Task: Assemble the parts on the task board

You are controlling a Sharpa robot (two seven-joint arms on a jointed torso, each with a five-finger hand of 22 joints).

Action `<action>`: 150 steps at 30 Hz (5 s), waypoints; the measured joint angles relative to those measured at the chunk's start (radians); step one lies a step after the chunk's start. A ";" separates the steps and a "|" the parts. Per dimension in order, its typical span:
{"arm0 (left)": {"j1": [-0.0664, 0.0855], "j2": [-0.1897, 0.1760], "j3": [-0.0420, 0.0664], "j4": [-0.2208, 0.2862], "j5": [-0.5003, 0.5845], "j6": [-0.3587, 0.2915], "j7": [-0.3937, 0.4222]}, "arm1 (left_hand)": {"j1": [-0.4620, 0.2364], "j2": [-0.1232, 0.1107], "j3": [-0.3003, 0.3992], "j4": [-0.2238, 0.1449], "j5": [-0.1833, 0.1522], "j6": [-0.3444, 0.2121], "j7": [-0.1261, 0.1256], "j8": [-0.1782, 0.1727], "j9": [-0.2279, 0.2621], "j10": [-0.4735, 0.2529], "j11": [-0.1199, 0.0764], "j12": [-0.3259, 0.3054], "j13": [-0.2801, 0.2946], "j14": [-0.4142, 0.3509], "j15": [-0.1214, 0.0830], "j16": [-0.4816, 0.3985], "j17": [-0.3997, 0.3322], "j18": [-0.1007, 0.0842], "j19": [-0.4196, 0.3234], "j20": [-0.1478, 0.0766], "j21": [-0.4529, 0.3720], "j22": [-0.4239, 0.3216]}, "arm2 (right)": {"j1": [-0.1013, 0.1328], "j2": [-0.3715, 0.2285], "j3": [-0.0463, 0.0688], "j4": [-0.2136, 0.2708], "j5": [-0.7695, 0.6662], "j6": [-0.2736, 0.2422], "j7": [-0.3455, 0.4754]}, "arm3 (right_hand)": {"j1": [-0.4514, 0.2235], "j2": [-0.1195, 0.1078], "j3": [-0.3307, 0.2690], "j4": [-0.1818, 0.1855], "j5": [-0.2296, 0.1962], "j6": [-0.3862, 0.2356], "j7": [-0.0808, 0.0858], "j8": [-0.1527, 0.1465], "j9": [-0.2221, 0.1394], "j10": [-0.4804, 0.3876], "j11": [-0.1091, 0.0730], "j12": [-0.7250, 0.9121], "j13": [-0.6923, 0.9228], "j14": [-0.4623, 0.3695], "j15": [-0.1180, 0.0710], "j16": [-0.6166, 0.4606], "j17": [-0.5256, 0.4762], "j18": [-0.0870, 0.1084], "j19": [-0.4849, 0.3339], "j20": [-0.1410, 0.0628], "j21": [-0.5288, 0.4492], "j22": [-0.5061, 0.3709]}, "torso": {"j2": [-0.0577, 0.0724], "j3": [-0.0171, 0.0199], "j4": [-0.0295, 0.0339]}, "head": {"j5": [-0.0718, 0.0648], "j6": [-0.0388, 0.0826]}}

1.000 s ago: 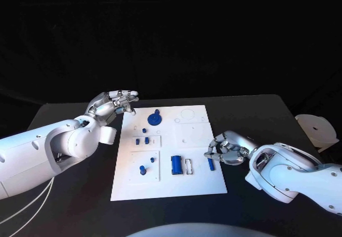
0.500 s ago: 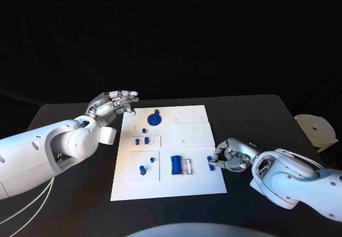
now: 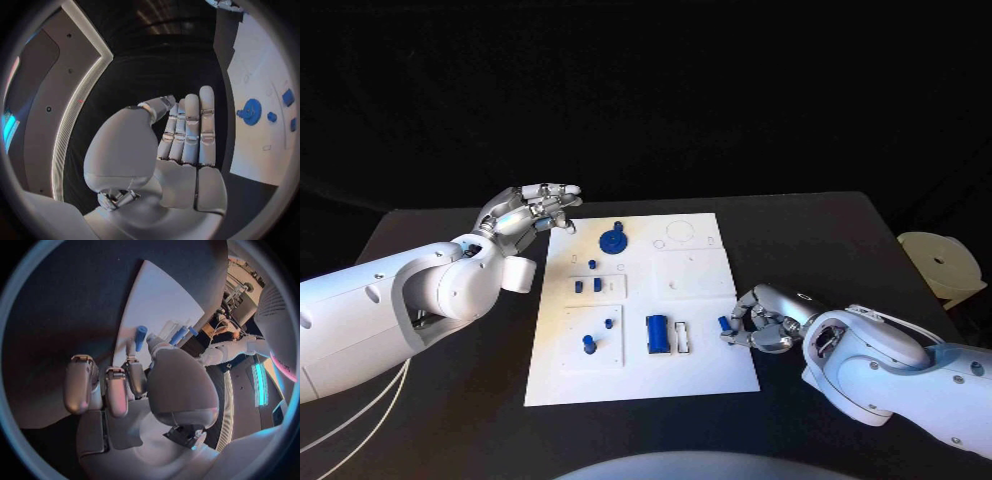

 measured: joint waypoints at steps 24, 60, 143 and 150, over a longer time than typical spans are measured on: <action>0.000 -0.002 0.000 0.002 -0.001 0.004 -0.001 | 0.000 0.000 0.000 0.000 0.000 0.000 0.000 0.000 0.001 0.000 0.000 0.000 0.001 0.000 0.000 0.000 0.000 0.000 -0.003 0.003 0.000 0.000 | -0.008 0.045 0.010 -0.017 -0.127 0.052 -0.032 | 0.161 -0.005 0.119 -0.042 -0.004 0.031 -0.014 -0.017 0.222 -0.014 -0.015 -0.010 0.000 0.004 -0.004 -0.006 0.000 0.000 0.000 0.000 -0.011 0.000 | -0.001 -0.0013 0.0010 | 0.006 -0.004; 0.000 0.002 0.000 0.003 -0.009 0.011 -0.002 | 0.000 0.000 0.000 0.000 0.000 0.000 0.000 0.000 0.001 0.000 0.000 0.004 0.000 0.000 0.000 0.000 0.000 0.000 -0.002 0.002 0.000 0.000 | 0.012 0.124 -0.003 0.004 0.299 -0.057 0.005 | -0.030 -0.003 0.364 -0.116 0.117 0.024 -0.014 0.032 0.057 0.001 -0.024 -0.005 0.001 0.000 -0.008 -0.006 -0.001 0.000 0.004 -0.004 -0.003 0.000 | 0.000 -0.0002 0.0003 | 0.014 -0.010; 0.000 0.001 0.000 0.004 -0.013 0.025 -0.006 | -0.008 0.000 0.000 0.000 0.000 -0.004 0.004 -0.003 0.000 -0.007 0.000 0.003 0.000 0.000 0.000 0.000 0.000 0.000 -0.002 0.002 0.000 0.000 | 0.010 0.139 -0.003 -0.015 0.282 -0.007 0.025 | -0.187 -0.021 0.174 0.000 0.070 0.045 -0.028 0.042 0.076 0.005 -0.028 -0.001 0.000 0.004 -0.011 -0.006 -0.001 0.000 0.004 -0.004 -0.008 0.000 | -0.001 -0.0007 -0.0002 | 0.021 -0.007; 0.000 0.001 0.000 0.004 -0.013 0.026 -0.006 | -0.008 0.000 0.000 0.000 0.000 -0.004 0.004 -0.003 0.000 -0.007 0.000 0.003 0.000 0.000 0.000 0.000 0.000 0.000 -0.002 0.002 0.000 0.000 | 0.011 0.136 -0.003 -0.012 0.277 -0.007 0.025 | -0.187 -0.021 0.174 0.000 0.073 0.045 -0.028 0.042 0.076 0.005 -0.028 -0.001 0.000 0.004 -0.011 -0.006 -0.001 0.000 0.004 -0.004 -0.008 0.000 | -0.001 -0.0007 0.0003 | 0.020 -0.007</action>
